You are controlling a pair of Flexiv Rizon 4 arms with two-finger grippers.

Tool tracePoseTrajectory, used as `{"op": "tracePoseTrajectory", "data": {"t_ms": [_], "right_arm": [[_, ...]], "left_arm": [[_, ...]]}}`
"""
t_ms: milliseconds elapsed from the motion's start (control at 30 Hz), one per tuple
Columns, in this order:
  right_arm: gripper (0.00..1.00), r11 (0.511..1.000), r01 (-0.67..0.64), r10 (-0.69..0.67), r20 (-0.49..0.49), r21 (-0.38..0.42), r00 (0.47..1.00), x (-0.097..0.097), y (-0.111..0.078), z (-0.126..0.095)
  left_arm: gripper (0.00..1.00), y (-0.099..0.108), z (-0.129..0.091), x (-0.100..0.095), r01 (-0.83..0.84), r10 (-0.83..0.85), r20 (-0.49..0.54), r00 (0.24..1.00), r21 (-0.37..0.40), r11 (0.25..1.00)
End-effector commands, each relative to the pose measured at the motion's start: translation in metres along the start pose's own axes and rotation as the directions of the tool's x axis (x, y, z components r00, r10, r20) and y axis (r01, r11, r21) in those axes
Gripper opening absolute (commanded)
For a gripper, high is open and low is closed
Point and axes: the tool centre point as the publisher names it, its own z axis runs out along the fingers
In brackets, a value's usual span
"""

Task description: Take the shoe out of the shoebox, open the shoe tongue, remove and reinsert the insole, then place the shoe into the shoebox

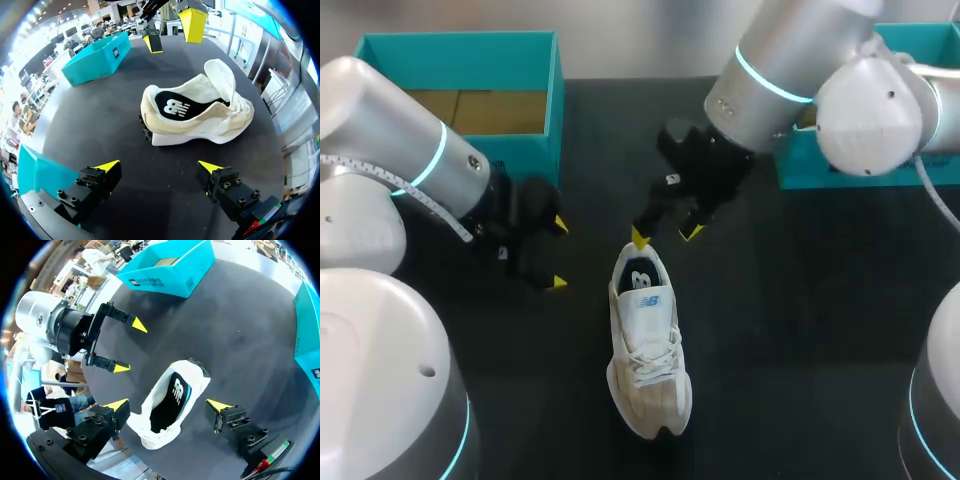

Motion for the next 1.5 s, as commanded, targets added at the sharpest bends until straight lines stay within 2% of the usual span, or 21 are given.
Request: {"op": "tracePoseTrajectory", "data": {"t_ms": [33, 367, 533, 800, 1067, 1500], "right_arm": [[1.00, 1.000, -0.003, 0.003, 0.012, -0.003, 1.000, 0.002, -0.001, 0.001], [1.00, 1.000, 0.012, -0.012, 0.008, -0.013, 1.000, 0.003, 0.000, 0.000], [1.00, 1.000, 0.016, -0.017, 0.168, 0.005, 0.986, 0.000, 0.004, -0.020], [1.00, 0.997, -0.048, 0.027, 0.335, 0.054, 0.942, -0.007, 0.001, -0.043], [1.00, 0.985, -0.159, 0.110, 0.460, 0.071, 0.881, 0.004, 0.004, -0.045], [1.00, 0.964, -0.266, 0.227, 0.573, -0.015, 0.788, 0.031, 0.018, -0.032]], "left_arm": [[1.00, 0.004, -0.017, -0.007, -0.012, 0.012, -0.014, 1.000, 0.001, 1.000], [1.00, 0.028, -0.049, -0.024, -0.080, 0.080, -0.135, 0.988, 0.010, 0.997], [1.00, 0.041, -0.068, -0.032, -0.135, 0.136, -0.182, 0.974, 0.017, 0.991], [1.00, 0.062, -0.097, -0.044, -0.227, 0.229, -0.280, 0.932, 0.042, 0.973], [1.00, 0.082, -0.128, -0.063, -0.322, 0.323, -0.317, 0.892, 0.057, 0.945], [1.00, 0.111, -0.166, -0.087, -0.417, 0.417, -0.336, 0.844, 0.076, 0.906]]}}
